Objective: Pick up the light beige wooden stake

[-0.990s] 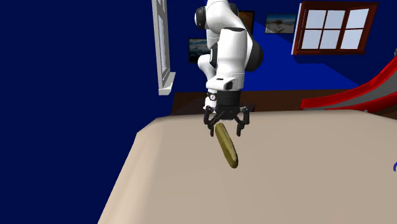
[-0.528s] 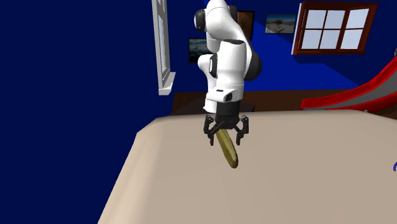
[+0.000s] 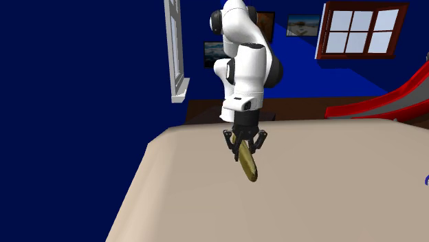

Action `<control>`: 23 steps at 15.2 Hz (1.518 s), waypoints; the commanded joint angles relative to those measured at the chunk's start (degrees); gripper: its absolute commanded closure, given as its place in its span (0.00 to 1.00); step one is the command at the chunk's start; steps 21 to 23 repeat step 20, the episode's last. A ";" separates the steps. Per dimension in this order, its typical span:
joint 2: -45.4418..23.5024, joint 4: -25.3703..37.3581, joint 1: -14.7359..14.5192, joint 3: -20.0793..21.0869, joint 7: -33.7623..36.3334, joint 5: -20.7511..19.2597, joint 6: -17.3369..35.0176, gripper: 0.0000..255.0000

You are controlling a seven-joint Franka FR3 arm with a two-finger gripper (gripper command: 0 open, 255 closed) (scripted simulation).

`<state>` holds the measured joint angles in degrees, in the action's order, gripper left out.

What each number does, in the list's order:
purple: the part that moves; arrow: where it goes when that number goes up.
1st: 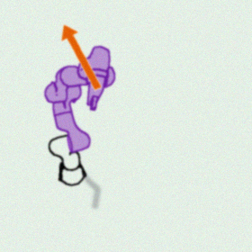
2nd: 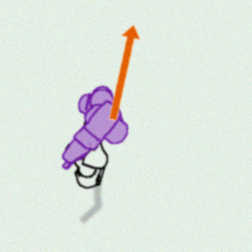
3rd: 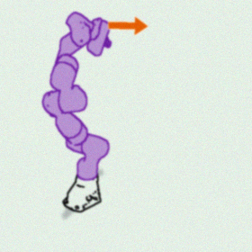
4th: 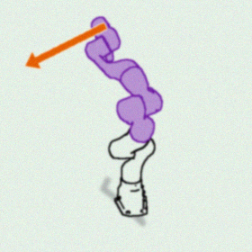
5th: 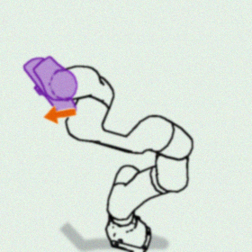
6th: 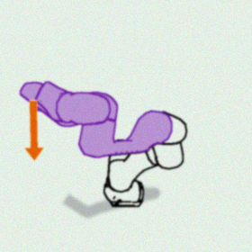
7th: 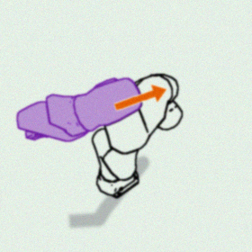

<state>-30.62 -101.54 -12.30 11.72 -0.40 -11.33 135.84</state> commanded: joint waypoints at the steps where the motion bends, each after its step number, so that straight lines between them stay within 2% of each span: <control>1: 0.00 0.00 0.01 -0.01 0.00 0.00 0.00 1.00; 3: -0.06 0.04 0.00 -0.02 0.01 -0.02 0.02 1.00; 18: 6.14 2.82 0.75 1.21 -1.61 2.12 -8.81 1.00; 23: 6.19 2.86 0.76 1.22 -1.63 2.14 -8.91 1.00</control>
